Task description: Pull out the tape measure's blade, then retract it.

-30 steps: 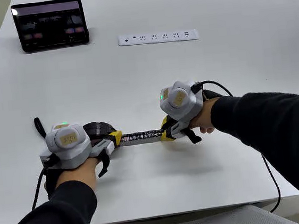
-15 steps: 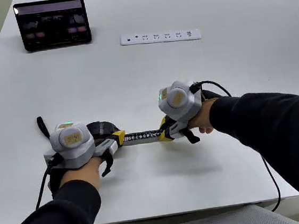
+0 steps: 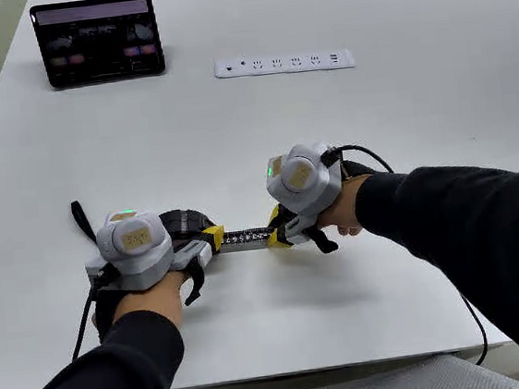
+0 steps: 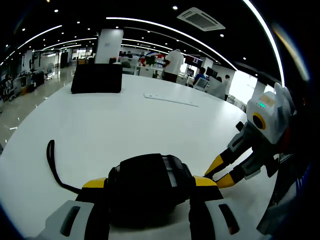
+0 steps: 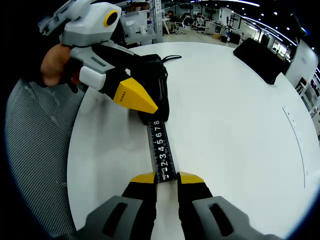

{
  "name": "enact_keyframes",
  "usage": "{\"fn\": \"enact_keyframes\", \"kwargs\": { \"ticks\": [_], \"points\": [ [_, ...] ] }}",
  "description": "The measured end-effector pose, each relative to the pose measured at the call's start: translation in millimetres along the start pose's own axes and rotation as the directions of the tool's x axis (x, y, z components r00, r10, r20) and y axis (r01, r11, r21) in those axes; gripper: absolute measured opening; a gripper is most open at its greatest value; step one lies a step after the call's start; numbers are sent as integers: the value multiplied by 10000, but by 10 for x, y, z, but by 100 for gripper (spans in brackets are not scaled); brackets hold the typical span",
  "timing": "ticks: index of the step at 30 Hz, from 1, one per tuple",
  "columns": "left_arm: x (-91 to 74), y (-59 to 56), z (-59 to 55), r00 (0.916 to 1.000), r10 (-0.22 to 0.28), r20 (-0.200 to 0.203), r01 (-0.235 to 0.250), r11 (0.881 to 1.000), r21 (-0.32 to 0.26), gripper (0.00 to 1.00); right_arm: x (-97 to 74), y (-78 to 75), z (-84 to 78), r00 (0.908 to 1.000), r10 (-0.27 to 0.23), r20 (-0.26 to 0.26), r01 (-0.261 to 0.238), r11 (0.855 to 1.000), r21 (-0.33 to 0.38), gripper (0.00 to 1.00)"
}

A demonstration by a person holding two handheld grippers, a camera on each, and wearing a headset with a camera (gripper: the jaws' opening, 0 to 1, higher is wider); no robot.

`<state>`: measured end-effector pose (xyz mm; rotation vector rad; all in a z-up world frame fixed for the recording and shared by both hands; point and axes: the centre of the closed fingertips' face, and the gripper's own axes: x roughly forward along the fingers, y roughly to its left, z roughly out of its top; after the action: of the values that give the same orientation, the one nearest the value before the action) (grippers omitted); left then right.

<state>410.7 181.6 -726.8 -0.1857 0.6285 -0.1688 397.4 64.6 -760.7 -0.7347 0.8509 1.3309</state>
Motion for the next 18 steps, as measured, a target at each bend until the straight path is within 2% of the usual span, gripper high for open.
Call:
{"fn": "enact_keyframes", "kwargs": {
  "ticks": [5, 18],
  "points": [
    [9, 5, -3, 10000, 8, 2, -8, 10000, -35, 59, 32, -5, 51, 10000, -10, 76, 11, 10000, -89, 11],
    [3, -2, -2, 10000, -35, 8, 35, 10000, -85, 59, 122, 51, 206, 9991, 90, 406, -98, 9998, 201, 10]
  ]
}}
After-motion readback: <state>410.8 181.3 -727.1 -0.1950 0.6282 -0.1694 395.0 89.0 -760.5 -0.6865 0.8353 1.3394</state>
